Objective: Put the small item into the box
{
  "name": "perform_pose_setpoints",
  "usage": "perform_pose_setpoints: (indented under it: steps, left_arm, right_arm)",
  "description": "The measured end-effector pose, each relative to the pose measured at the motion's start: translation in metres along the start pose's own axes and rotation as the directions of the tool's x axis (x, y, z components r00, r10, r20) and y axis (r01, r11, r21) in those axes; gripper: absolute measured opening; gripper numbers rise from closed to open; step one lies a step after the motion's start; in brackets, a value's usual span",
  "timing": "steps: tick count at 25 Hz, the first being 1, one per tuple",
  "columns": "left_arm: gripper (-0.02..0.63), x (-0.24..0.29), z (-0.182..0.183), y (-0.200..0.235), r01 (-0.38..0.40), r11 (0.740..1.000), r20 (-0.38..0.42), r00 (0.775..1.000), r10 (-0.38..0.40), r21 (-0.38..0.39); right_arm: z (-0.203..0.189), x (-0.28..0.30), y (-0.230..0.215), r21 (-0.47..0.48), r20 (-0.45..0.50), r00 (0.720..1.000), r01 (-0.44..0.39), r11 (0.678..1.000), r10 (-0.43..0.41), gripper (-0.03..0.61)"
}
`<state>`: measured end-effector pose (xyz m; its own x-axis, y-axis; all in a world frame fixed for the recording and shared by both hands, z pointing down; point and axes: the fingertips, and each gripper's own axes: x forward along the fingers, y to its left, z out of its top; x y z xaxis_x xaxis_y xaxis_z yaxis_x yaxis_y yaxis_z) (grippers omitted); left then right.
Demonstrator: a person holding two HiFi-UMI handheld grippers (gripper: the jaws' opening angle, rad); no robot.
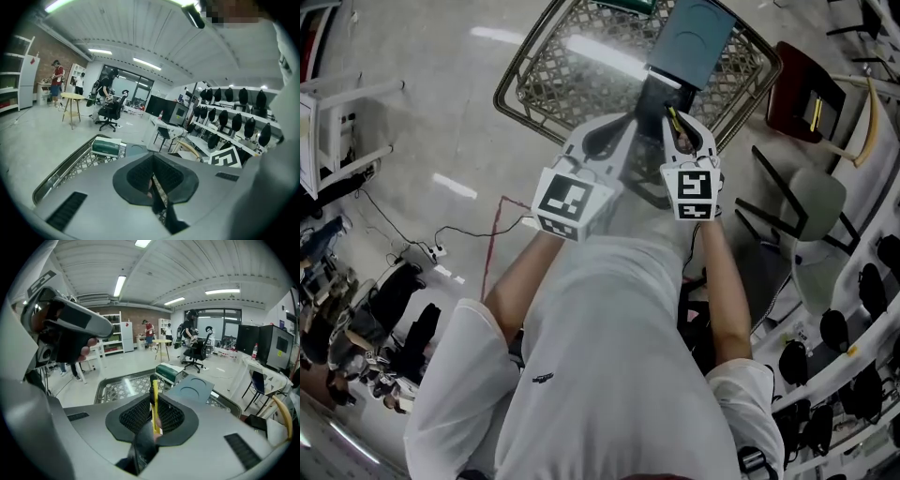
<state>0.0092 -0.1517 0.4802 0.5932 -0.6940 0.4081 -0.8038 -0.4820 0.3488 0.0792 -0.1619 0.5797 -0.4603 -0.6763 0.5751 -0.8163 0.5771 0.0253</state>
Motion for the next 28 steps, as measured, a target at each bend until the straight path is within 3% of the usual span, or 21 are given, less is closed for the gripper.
perform_pose_setpoints:
  steps: [16,21,28]
  left_arm:
    - [0.002,0.024,-0.049,0.020,-0.022,1.000,-0.055,0.998,0.021,-0.014]
    - [0.002,0.030,-0.059,0.024,-0.032,0.999,-0.063,0.998,0.030,-0.029]
    - [0.002,0.032,-0.069,0.033,-0.050,0.998,-0.077,0.996,0.047,-0.043]
  right_arm:
    - [-0.081,0.056,0.014,-0.121,-0.184,0.979,-0.115,0.986,0.092,0.043]
    - [-0.092,0.068,0.016,-0.202,-0.236,0.965,-0.167,0.965,0.118,0.043]
    - [-0.109,0.088,0.024,-0.329,-0.297,0.944,-0.244,0.912,0.146,0.043]
